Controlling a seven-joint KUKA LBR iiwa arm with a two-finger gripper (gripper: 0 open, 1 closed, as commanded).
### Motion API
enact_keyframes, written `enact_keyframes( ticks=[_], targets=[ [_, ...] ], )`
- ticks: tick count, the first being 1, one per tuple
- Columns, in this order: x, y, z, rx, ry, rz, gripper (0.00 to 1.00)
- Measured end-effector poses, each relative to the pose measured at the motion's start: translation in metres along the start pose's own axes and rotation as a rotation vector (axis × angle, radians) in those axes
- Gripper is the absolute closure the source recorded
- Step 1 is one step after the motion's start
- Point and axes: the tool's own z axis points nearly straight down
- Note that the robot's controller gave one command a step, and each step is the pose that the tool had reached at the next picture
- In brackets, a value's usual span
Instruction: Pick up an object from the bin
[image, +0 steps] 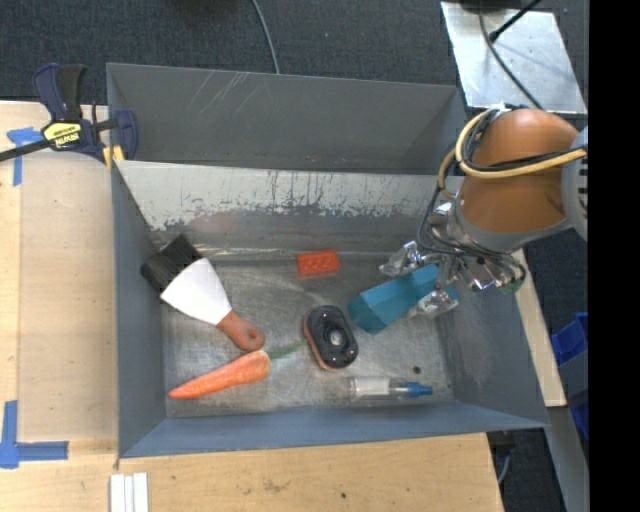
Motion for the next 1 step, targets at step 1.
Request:
enact_keyframes(
  ticks=[1],
  targets=[
    [-0.0094,-0.0093,-0.0021,0.004,-0.003,0.006,1.0]
  ],
)
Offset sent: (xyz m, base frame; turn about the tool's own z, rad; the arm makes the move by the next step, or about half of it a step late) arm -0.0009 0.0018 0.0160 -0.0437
